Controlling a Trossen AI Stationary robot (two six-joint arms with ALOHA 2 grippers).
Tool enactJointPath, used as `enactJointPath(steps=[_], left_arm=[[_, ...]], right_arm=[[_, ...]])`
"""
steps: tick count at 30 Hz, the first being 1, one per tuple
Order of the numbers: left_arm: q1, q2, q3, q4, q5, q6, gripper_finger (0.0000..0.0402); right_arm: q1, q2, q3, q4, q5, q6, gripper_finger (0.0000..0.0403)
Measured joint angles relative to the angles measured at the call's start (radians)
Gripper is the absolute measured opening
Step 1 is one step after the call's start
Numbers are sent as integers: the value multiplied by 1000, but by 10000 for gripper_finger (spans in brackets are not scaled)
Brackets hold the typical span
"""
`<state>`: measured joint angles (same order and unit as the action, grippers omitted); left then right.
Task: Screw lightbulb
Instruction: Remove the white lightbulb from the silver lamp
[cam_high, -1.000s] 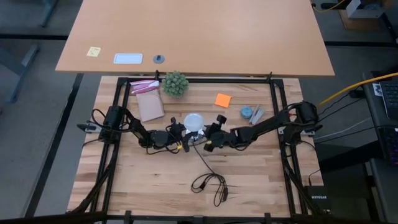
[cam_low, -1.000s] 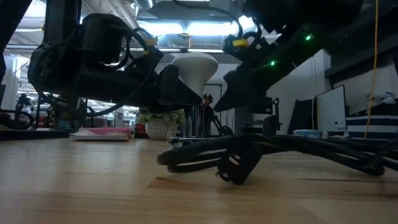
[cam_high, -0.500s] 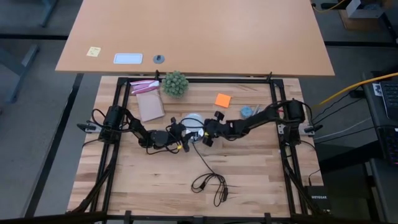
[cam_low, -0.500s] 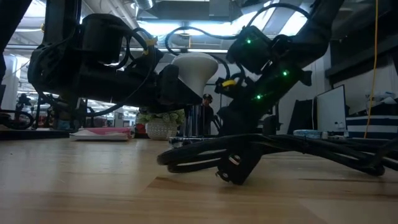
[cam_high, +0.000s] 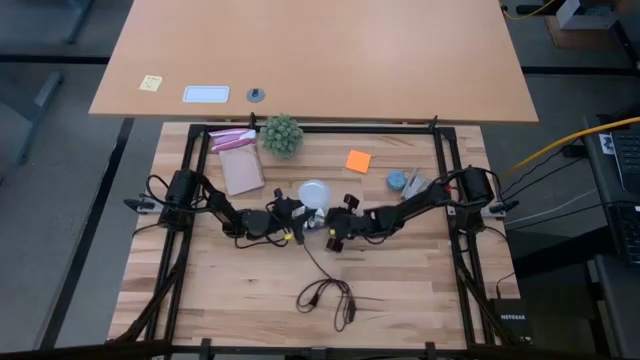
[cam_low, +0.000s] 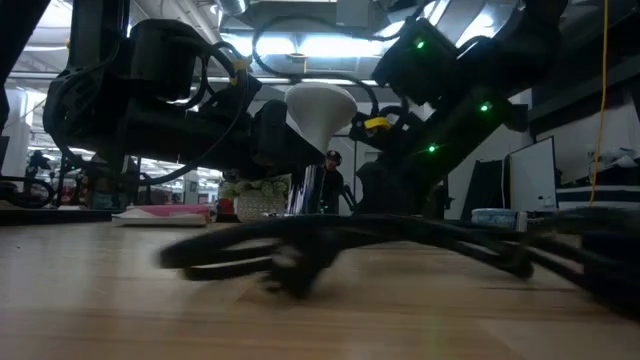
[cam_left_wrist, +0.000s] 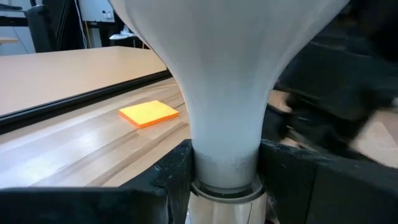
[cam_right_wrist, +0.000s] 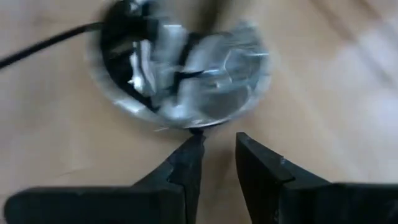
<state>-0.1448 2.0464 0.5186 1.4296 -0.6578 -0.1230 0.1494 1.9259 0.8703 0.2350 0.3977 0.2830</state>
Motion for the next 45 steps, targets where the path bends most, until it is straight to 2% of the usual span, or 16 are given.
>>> enactJointPath(steps=[6, 11, 18, 24, 28, 34, 38, 45], left_arm=[[1, 1, 0, -8, -1, 0, 153], [1, 1, 1, -7, -1, 9, 153], [1, 2, 2, -6, -1, -21, 153], [4, 5, 54, -38, -4, -19, 153], [5, 5, 135, -158, -8, -5, 153], [12, -1, 251, -329, -4, -6, 153], [10, 2, 287, -345, 17, 55, 153], [11, 2, 288, -352, 7, 24, 153]], right_arm=[[68, 1, 1, 64, -39, -2, 101], [96, -4, 2, 55, 68, -68, 101], [101, -120, 2, -169, 234, -87, 101], [100, -232, 2, -312, 266, -88, 101], [100, -286, 2, -404, 292, -100, 101], [81, -338, 2, -583, 450, -112, 101], [29, -347, 2, -664, 447, -77, 101], [-14, -349, 2, -679, 419, -29, 101]])
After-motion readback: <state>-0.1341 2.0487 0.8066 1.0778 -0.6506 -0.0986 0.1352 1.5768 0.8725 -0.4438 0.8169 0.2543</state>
